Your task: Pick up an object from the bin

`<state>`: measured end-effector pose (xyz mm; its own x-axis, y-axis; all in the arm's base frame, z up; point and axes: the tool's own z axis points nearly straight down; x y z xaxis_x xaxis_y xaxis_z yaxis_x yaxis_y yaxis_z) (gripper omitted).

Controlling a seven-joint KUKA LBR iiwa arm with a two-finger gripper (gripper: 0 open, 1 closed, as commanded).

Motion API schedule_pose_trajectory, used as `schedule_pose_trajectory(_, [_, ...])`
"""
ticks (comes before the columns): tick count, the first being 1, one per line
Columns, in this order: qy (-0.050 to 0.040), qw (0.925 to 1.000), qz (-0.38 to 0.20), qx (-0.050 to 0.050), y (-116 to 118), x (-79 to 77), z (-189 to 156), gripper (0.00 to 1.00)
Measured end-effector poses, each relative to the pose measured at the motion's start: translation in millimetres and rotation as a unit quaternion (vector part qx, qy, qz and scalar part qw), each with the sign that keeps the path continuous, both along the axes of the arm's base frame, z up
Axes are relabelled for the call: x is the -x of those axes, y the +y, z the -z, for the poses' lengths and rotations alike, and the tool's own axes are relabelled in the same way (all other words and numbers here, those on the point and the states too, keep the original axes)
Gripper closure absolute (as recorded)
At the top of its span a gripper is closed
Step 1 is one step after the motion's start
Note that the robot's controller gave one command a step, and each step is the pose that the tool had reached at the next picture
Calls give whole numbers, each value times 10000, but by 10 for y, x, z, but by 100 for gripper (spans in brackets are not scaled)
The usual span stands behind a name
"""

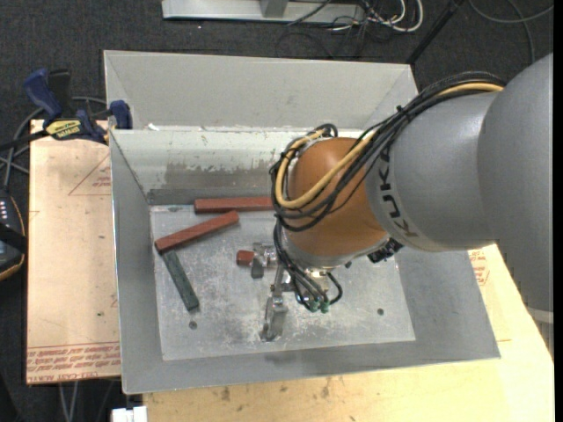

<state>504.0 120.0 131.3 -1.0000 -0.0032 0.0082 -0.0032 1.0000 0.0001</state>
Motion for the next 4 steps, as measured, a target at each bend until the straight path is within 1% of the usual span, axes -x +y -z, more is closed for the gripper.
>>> schedule_pose_trajectory(1, [-57,9998,167,4,-352,-532,361,0])
schedule_pose_trajectory(2, [-54,9934,1144,-3,-387,-1073,617,0])
schedule_pose_trajectory(3, [-53,9934,1149,-6,-383,-1076,599,100])
schedule_pose_trajectory(4, [-100,9944,1054,-15,-245,-1109,-1292,100])
